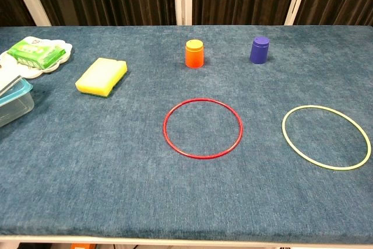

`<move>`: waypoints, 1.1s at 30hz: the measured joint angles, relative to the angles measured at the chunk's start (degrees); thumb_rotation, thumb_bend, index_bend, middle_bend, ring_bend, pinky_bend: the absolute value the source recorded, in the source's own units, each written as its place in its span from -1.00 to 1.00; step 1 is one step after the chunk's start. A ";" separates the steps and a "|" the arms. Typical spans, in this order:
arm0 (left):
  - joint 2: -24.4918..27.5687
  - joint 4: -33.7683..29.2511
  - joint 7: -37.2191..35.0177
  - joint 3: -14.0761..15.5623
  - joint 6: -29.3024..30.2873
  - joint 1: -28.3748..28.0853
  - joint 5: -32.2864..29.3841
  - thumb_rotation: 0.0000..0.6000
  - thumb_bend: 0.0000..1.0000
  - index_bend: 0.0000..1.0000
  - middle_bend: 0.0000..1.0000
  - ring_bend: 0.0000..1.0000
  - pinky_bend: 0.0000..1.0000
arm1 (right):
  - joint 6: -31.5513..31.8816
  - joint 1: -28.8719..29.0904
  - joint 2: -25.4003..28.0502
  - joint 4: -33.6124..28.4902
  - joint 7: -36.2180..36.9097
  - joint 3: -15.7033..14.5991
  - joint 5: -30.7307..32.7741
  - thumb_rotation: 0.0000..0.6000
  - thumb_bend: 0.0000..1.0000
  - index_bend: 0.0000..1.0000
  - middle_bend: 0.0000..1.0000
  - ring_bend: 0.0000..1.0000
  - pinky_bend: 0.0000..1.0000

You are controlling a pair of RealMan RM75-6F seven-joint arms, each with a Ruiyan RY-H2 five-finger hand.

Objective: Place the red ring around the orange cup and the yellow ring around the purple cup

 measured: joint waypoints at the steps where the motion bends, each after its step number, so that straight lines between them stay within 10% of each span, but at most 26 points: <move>1: -0.02 0.08 0.01 -0.03 -0.13 -0.05 -0.10 1.00 -0.76 -0.69 -0.75 -0.97 -1.00 | -0.17 0.09 0.01 -0.04 -0.11 -0.01 -0.02 1.00 -0.54 -0.89 -0.76 -1.00 -1.00; 10: 0.07 -0.37 0.20 0.13 0.40 0.15 0.30 1.00 -0.76 -0.69 -0.75 -0.97 -1.00 | -4.58 3.14 0.31 -1.11 -1.15 -1.08 -3.76 1.00 -0.55 -0.87 -0.73 -1.00 -1.00; 19: -0.10 -1.06 0.74 0.30 0.96 0.11 1.41 1.00 -0.76 -0.69 -0.75 -0.97 -1.00 | -18.18 12.99 -1.77 -2.87 -4.11 -1.08 -8.39 1.00 -0.56 -0.31 -0.73 -1.00 -1.00; 33: -0.32 -0.17 -0.66 0.22 1.24 0.71 0.49 1.00 -0.75 -0.69 -0.75 -0.97 -1.00 | -35.80 30.29 -22.53 9.89 -7.91 3.51 -4.47 1.00 -0.43 -0.12 -0.71 -1.00 -1.00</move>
